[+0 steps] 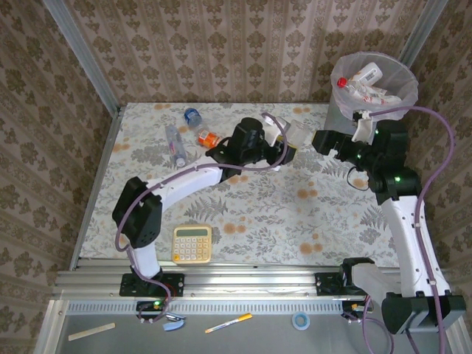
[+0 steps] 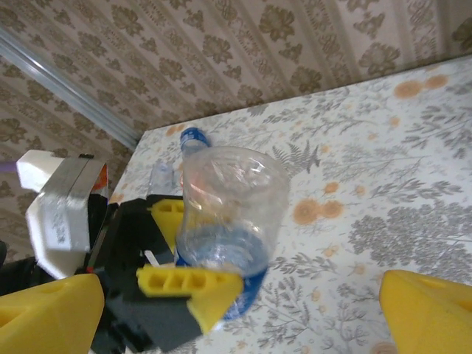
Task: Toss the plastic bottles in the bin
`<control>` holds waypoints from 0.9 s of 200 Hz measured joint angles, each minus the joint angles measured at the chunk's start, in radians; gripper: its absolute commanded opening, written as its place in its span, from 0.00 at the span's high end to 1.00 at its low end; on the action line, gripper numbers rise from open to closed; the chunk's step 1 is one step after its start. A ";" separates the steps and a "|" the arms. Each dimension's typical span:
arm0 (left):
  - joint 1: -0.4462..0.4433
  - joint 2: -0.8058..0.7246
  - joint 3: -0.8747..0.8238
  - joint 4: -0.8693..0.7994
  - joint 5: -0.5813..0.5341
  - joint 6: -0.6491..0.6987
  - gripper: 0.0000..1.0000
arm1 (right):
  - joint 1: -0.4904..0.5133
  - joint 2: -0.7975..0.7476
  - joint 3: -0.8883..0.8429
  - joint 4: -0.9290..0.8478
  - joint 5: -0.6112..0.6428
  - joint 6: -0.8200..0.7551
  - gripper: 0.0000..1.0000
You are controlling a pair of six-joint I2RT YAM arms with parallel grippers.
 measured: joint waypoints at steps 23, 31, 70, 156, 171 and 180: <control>-0.031 0.000 0.000 0.039 0.058 0.001 0.61 | 0.005 0.008 -0.016 0.012 -0.022 0.016 0.05; -0.037 0.000 0.000 0.050 0.074 0.002 0.61 | 0.006 0.009 -0.018 0.013 -0.024 0.018 0.06; -0.054 0.000 0.000 0.092 0.139 0.008 0.61 | 0.007 0.016 -0.024 0.020 -0.028 0.023 0.10; -0.074 0.000 -0.003 0.132 0.193 0.031 0.50 | 0.019 0.045 -0.034 0.048 -0.071 0.052 0.51; -0.075 -0.001 -0.015 0.153 0.192 0.037 0.26 | 0.021 0.045 -0.031 0.042 -0.063 0.044 0.61; -0.075 -0.002 -0.024 0.169 0.195 0.039 0.06 | 0.021 0.045 -0.026 0.039 -0.061 0.034 0.61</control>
